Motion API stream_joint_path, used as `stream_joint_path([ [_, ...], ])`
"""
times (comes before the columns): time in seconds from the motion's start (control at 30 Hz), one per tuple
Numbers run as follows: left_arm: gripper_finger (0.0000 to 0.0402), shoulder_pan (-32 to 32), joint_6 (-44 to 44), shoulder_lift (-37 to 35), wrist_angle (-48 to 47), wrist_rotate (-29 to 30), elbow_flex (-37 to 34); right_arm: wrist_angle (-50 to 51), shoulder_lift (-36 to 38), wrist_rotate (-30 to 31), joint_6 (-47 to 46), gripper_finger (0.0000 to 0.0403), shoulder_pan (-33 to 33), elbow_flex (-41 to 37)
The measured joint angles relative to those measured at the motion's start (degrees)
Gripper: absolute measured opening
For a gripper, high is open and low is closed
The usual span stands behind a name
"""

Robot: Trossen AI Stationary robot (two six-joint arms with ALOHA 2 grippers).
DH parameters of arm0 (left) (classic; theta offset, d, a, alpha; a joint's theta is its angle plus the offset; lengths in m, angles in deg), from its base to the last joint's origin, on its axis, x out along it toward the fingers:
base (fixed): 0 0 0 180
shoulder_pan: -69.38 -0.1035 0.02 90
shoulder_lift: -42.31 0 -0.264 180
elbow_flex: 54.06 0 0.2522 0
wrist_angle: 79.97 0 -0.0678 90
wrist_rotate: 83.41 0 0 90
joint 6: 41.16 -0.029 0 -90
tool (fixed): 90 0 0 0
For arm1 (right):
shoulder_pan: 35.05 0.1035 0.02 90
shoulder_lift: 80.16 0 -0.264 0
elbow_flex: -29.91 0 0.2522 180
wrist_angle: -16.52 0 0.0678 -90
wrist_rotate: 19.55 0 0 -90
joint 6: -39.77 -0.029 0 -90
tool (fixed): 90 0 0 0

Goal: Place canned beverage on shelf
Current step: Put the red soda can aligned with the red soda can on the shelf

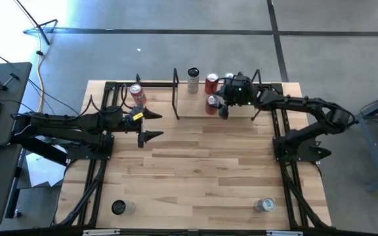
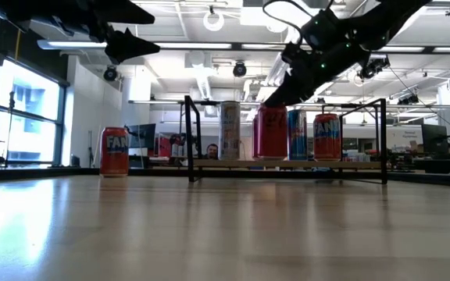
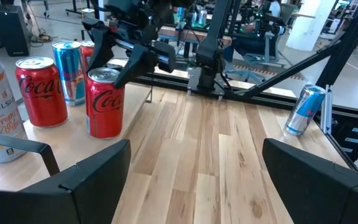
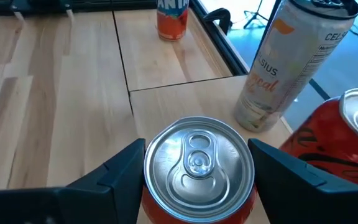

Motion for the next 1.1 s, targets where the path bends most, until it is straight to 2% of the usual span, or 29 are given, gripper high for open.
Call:
stream_joint_path([
  [0.1,0.0355,0.0,0.0,0.0,0.1,0.0,0.0,-0.2,0.0,-2.5,-0.1,0.0238,-1.3,0.0],
  [0.3,0.0355,0.0,0.1,0.0,0.0,0.0,0.0,-1.1,-1.2,-3.8,-0.3,0.024,-2.2,0.1],
  [0.53,0.0355,0.0,-0.4,0.0,0.0,-0.5,0.0,-1.9,-1.7,-2.7,-1.4,0.0272,-2.1,0.1],
  [1.1,0.0355,2.1,1.5,0.0,-0.1,-1.0,0.0,-4.0,-1.6,-1.6,-1.5,0.0279,-2.1,0.1],
])
